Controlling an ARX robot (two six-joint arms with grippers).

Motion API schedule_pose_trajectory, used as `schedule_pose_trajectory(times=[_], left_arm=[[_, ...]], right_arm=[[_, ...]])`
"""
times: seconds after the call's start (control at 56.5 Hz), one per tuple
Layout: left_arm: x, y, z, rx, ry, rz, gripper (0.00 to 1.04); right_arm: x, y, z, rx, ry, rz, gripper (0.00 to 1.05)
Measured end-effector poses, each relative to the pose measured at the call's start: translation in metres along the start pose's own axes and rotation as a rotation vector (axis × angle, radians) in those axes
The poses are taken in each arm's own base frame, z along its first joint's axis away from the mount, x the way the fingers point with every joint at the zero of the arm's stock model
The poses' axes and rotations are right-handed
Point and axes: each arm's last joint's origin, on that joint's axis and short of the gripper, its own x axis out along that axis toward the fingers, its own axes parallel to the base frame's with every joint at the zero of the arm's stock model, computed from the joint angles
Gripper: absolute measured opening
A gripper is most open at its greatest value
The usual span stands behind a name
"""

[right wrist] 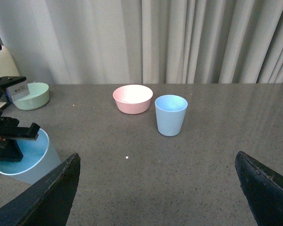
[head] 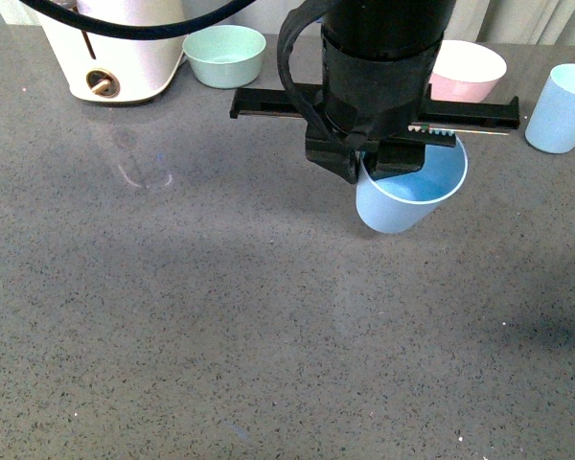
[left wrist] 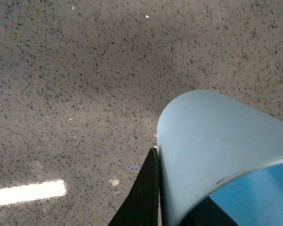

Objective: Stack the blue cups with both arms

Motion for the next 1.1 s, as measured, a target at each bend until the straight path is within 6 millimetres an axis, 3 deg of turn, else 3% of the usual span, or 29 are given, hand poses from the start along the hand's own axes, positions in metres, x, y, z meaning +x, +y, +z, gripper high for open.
schedule_pose_trajectory(times=[1.098], left_arm=[[0.046,0.006,0.022,-0.066,0.059,0.043,0.02]], right_arm=[[0.0,0.0,0.0,0.0,0.0,0.0,0.96]])
